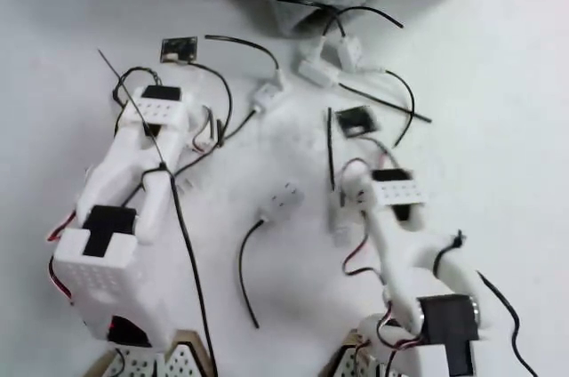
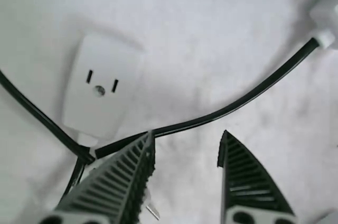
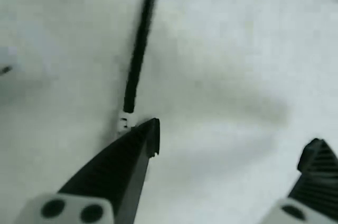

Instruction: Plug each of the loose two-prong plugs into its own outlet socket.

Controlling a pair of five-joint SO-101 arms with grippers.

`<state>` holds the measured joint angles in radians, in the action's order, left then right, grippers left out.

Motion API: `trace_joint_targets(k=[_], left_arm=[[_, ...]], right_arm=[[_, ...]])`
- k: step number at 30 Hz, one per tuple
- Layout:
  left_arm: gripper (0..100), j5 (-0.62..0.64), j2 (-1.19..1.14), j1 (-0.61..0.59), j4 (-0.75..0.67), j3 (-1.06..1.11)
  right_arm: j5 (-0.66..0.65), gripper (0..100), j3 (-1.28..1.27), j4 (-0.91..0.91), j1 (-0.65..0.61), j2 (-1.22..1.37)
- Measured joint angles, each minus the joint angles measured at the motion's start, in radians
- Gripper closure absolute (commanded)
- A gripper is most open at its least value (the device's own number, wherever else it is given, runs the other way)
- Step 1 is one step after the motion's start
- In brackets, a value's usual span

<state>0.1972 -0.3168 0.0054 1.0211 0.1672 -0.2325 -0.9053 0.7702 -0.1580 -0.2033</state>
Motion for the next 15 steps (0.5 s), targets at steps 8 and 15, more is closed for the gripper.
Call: trace_joint_targets(k=[8,15], left_arm=[[79,0.0,0.0,0.0,0.0,0.0],[79,0.0,0.0,0.0,0.0,0.0]], right_arm=[[-0.002,59.8,0.055,0.14,-0.239,-0.086],[-0.002,59.8,0.098,0.245,-0.222,-0.348]])
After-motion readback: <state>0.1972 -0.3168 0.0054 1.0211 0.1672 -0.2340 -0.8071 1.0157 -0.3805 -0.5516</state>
